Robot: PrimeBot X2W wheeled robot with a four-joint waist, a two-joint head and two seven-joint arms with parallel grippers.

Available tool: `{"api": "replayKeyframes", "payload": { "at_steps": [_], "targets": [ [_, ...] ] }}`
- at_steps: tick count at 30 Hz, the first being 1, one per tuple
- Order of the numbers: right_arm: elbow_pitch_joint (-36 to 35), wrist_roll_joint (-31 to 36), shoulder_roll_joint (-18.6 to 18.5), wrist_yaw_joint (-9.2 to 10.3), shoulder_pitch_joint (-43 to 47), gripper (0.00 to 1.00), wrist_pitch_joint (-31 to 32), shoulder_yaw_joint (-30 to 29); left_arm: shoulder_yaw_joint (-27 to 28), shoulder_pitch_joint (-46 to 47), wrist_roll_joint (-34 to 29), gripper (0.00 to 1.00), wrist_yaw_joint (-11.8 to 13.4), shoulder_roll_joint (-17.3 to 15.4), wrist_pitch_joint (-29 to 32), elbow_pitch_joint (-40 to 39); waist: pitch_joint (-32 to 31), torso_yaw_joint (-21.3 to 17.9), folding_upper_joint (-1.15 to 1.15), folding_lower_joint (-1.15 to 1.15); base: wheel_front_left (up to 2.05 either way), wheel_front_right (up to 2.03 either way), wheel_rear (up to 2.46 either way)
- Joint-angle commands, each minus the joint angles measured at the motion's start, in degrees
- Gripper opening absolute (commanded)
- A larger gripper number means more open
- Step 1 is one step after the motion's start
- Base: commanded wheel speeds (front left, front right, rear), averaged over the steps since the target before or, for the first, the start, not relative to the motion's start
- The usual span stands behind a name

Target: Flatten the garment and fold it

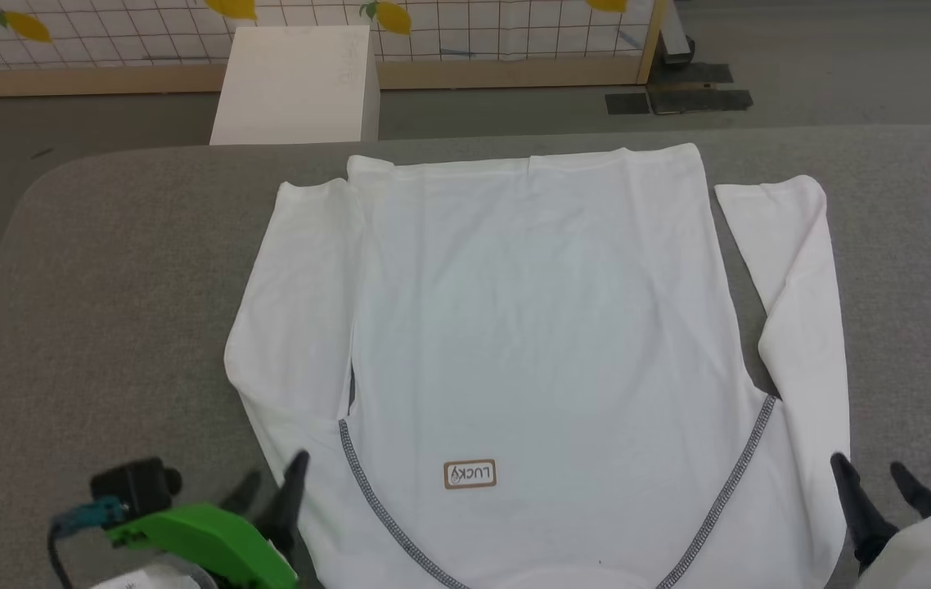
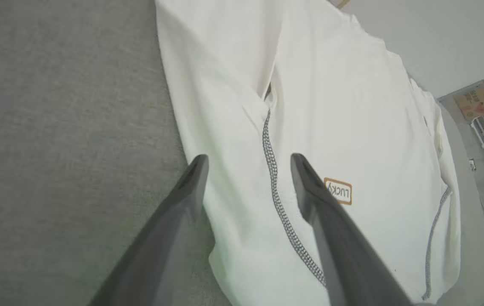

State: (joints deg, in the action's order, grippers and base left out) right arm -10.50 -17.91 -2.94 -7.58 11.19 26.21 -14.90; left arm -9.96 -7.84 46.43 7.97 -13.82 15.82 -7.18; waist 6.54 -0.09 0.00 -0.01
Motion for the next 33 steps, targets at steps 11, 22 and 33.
{"api": "replayKeyframes", "payload": {
  "at_steps": [11, 22, 33],
  "targets": [
    [-2.9, 3.6, -2.9, 0.09, -8.6, 1.0, -18.7, 7.8, 2.3, 26.7, -10.1, 1.0, -3.6, -6.9, -7.2, 8.6, 11.1, -4.0, 0.0, 0.01, 0.0, 0.0, 0.0],
    [-1.4, 3.1, -3.2, 0.09, -19.0, 1.0, -25.4, 14.2, -1.0, 52.7, -17.4, 1.0, -9.1, -19.3, 4.4, 22.0, 24.0, -11.2, 0.0, 0.01, 0.0, 0.0, 0.0],
    [-3.1, 2.9, -2.1, 0.09, -23.0, 1.0, -27.7, 17.9, 0.1, 62.6, -15.8, 1.0, -4.5, -24.7, 24.6, 26.7, 31.5, -16.2, 0.0, 0.01, 0.0, 0.0, 0.0]
  ]
}}
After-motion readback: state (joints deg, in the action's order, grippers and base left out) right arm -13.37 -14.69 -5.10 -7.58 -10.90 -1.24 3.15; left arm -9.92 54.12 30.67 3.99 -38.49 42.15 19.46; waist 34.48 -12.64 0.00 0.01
